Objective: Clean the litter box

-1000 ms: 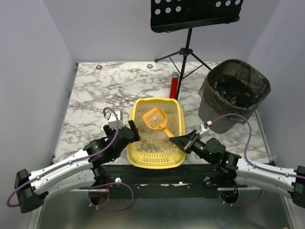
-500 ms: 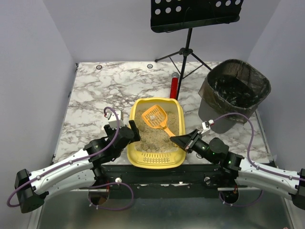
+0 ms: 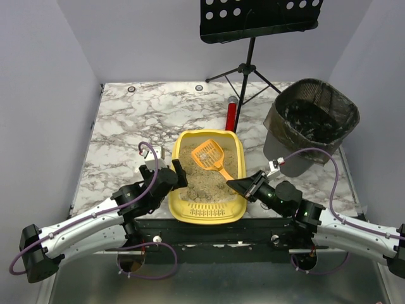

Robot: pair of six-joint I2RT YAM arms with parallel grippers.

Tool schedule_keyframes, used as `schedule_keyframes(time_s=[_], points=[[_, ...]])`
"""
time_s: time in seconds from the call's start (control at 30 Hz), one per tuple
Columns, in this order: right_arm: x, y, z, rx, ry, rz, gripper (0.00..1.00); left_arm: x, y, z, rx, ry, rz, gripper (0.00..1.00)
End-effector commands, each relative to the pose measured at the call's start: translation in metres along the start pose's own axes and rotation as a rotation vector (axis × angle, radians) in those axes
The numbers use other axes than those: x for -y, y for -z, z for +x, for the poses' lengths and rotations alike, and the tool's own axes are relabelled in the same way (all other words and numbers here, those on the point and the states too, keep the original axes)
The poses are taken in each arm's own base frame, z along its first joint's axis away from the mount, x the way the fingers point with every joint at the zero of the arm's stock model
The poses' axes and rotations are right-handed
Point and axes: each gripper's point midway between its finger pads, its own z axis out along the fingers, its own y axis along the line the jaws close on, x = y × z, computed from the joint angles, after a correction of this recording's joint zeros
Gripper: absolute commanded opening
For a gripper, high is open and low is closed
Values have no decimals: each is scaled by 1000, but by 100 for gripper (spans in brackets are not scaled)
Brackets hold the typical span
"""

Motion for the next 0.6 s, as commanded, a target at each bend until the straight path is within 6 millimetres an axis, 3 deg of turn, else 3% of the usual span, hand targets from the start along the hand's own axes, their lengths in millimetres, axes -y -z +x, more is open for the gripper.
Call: schedule_keyframes(time_s=[0.0, 0.03, 0.13, 0.23, 0.3, 0.4, 0.43, 0.5, 0.57], points=[[-13, -5, 3, -32, 98, -1, 1, 2, -4, 9, -21, -22, 17, 99], [-16, -6, 6, -47, 101, -6, 1, 2, -4, 8, -19, -22, 17, 99], [6, -5, 2, -22, 79, 88, 1, 4, -5, 11, -34, -32, 21, 99], [10, 1, 0, -6, 73, 50, 1, 1, -6, 13, -32, -31, 14, 99], [-2, 2, 3, -25, 88, 6, 1, -1, -6, 14, -32, -29, 9, 99], [13, 5, -7, 16, 77, 111, 1, 0, -6, 14, -31, -31, 17, 99], [16, 5, -4, 6, 83, 108, 1, 0, -6, 14, -31, -30, 22, 99], [2, 2, 6, -51, 107, 42, 1, 1, -6, 15, -33, -28, 27, 99], [13, -1, 11, -74, 108, 113, 1, 1, -6, 15, -34, -27, 26, 99]])
